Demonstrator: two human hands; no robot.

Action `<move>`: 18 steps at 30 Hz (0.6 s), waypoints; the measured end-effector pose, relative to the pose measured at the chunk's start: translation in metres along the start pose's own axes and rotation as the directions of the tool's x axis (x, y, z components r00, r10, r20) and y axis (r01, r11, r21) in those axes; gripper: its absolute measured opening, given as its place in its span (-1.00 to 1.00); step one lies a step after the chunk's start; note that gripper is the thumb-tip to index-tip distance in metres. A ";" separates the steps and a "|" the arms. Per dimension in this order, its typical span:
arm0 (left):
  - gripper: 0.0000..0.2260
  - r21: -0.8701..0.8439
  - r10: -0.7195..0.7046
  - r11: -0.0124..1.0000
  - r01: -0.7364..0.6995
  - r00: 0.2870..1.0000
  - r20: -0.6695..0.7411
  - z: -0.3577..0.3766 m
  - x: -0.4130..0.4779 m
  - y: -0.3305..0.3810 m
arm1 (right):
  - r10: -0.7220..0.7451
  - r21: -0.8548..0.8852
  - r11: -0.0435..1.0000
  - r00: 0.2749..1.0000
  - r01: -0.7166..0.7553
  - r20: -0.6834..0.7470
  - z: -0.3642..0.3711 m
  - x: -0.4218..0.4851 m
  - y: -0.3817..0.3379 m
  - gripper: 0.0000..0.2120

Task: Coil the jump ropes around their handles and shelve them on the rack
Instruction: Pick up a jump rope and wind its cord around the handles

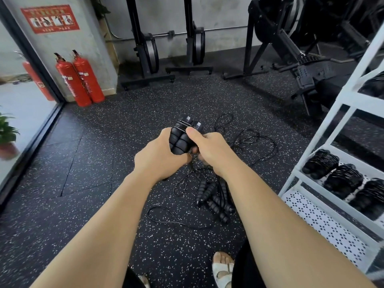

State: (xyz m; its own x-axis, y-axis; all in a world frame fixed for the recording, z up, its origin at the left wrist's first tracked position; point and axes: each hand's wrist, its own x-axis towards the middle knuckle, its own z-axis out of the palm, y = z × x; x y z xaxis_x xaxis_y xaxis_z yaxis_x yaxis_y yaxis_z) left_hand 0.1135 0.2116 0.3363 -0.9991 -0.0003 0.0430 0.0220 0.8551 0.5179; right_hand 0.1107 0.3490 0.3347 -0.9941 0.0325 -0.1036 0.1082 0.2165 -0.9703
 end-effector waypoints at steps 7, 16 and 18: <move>-0.65 -0.077 -0.141 0.988 0.135 0.987 -0.076 -0.005 0.010 -0.014 | -0.162 -0.548 0.818 0.984 0.174 0.071 0.002 -0.007 0.005 -0.59; -0.64 0.158 -0.157 0.974 0.160 0.987 -0.027 -0.028 0.013 -0.044 | -0.402 -0.771 0.510 0.898 0.381 0.178 0.001 -0.018 -0.012 -0.64; -0.63 0.239 -0.122 0.963 0.122 0.992 -0.014 -0.028 0.012 -0.044 | -0.435 -0.785 0.461 0.877 0.414 0.206 0.003 -0.017 -0.016 -0.61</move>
State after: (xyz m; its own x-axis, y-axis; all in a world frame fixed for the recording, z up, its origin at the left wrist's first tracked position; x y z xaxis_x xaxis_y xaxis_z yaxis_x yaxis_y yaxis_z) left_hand 0.1020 0.1590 0.3379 -0.9937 -0.1116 -0.0085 -0.1090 0.9476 0.3002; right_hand 0.1259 0.3425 0.3512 -0.9203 -0.2671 0.2859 -0.3542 0.8791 -0.3189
